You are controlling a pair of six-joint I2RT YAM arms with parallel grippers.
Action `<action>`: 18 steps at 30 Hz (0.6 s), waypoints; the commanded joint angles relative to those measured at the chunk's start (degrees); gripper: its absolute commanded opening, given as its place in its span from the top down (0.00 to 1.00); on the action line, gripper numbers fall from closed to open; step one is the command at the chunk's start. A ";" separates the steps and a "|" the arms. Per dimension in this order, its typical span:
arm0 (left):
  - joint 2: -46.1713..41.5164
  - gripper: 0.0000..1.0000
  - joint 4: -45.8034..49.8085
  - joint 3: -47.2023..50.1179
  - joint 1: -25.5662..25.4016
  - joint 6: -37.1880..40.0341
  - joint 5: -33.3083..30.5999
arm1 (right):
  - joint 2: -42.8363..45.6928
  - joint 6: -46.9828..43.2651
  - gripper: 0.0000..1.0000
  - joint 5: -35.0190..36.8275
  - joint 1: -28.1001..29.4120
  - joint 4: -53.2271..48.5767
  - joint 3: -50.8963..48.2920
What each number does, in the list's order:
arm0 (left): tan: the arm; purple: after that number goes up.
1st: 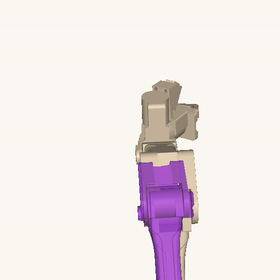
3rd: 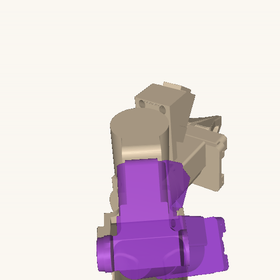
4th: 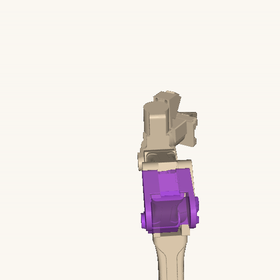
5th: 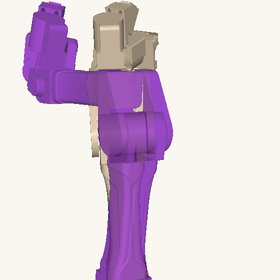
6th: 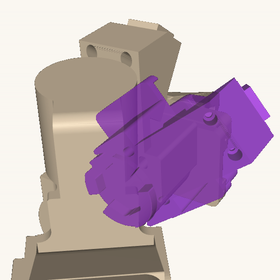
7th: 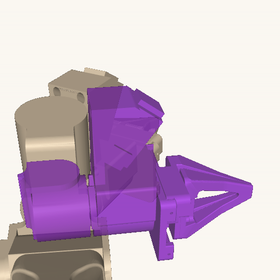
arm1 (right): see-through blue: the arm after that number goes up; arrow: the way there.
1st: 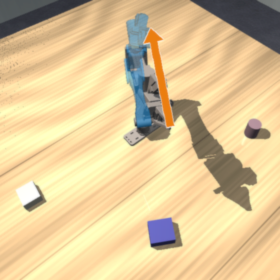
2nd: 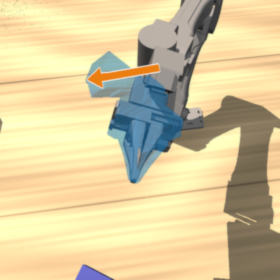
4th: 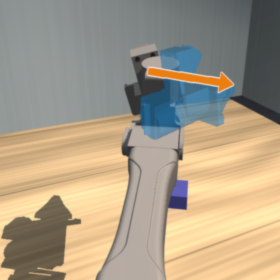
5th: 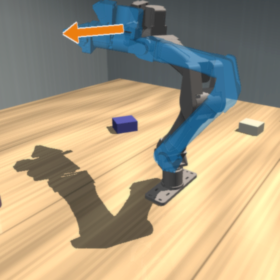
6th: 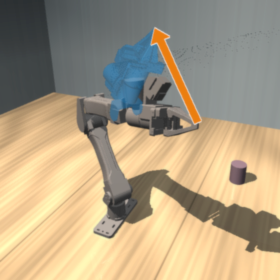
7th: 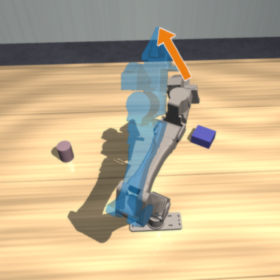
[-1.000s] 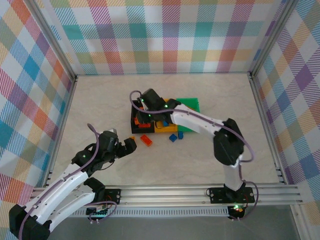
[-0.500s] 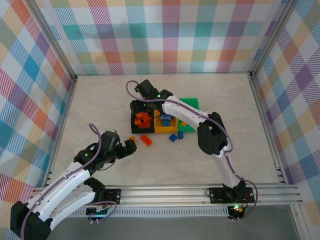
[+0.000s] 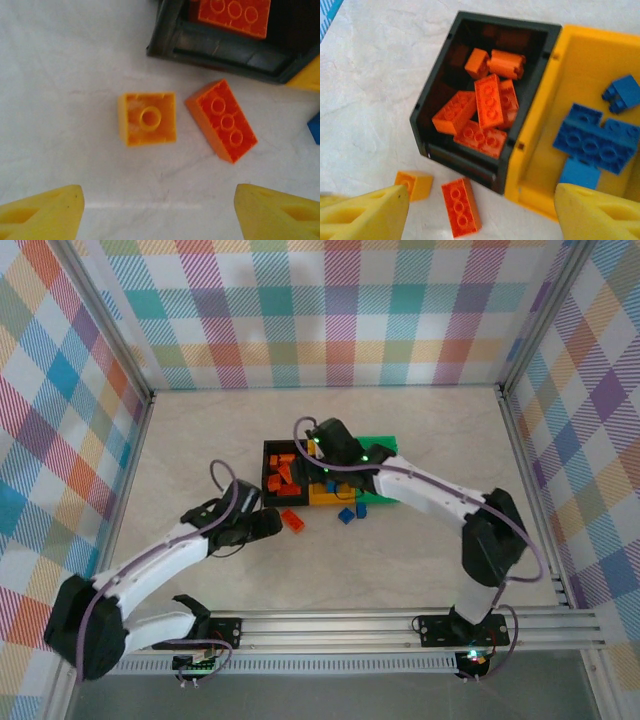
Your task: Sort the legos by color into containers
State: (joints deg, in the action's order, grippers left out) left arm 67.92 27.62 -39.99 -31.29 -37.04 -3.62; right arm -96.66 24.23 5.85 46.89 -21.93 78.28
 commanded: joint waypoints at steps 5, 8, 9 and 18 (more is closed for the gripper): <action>11.49 0.32 -3.20 -5.42 0.79 4.56 -7.98 | 12.17 4.63 0.23 -1.63 0.13 6.67 -15.15; 14.00 0.41 -3.08 -6.38 0.79 5.57 -9.35 | 15.70 5.30 0.23 -0.90 0.13 7.43 -19.42; 14.62 0.44 -3.22 -6.35 0.79 5.74 -9.47 | 16.62 5.30 0.23 -0.30 0.16 7.30 -20.33; 16.75 0.73 -3.87 -5.99 0.79 6.71 -9.51 | 23.19 5.16 0.22 4.51 0.15 5.95 -24.57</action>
State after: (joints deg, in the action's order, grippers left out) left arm 84.12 23.44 -44.99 -31.18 -31.05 -12.51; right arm -75.79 28.75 7.90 46.89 -16.95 54.54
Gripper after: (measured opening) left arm 0.310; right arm 0.783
